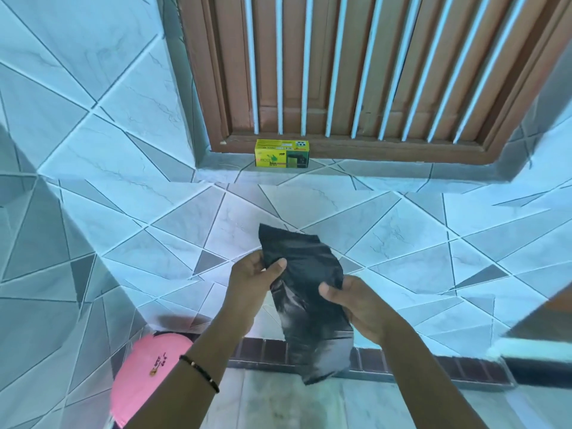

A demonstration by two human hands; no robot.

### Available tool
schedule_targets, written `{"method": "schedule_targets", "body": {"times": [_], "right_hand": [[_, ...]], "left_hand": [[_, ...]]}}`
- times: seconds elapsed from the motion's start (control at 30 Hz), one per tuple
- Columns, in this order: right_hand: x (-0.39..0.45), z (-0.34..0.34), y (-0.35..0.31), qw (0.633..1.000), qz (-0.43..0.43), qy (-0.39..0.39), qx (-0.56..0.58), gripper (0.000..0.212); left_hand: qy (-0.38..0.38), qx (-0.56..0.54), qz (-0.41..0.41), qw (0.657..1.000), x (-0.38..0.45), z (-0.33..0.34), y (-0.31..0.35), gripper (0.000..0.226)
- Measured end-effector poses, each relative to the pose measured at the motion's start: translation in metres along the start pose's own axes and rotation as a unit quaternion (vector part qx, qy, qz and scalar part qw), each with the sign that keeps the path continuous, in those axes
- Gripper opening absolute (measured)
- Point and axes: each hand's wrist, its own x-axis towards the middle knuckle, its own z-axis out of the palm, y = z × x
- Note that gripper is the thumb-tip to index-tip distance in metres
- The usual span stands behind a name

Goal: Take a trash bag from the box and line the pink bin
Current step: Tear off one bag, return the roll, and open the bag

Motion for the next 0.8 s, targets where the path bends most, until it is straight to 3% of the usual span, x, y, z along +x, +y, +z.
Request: {"method": "schedule_targets", "body": {"times": [0.07,0.2,0.33,0.43,0.53,0.67,0.8], "right_hand": [[-0.002,0.003,0.004,0.999,-0.005,0.015,-0.033,0.028],[0.006,0.016,-0.002,0.997,-0.035,0.057,-0.038,0.028],[0.010,0.026,-0.004,0.997,-0.056,0.055,-0.014,0.037],[0.009,0.036,0.010,0.997,-0.012,0.035,-0.067,0.043],[0.010,0.049,0.019,0.994,0.006,0.055,-0.095,0.045],[0.015,0.064,0.011,0.996,-0.038,0.080,-0.032,0.028],[0.012,0.070,0.007,0.996,-0.031,0.078,-0.018,0.035]], "left_hand": [[0.008,-0.001,-0.005,1.000,-0.002,-0.002,0.001,0.006],[-0.018,0.067,-0.020,0.997,-0.011,-0.011,-0.008,0.030],[-0.038,0.090,-0.009,0.995,-0.018,-0.023,-0.009,0.017],[-0.003,0.036,-0.023,0.999,-0.008,-0.037,-0.002,0.011],[-0.025,0.034,-0.043,0.998,-0.004,-0.051,0.006,0.022],[-0.106,0.055,-0.094,0.988,-0.013,-0.065,0.001,0.027],[-0.077,-0.013,-0.113,0.991,-0.002,-0.066,0.008,0.034]]}}
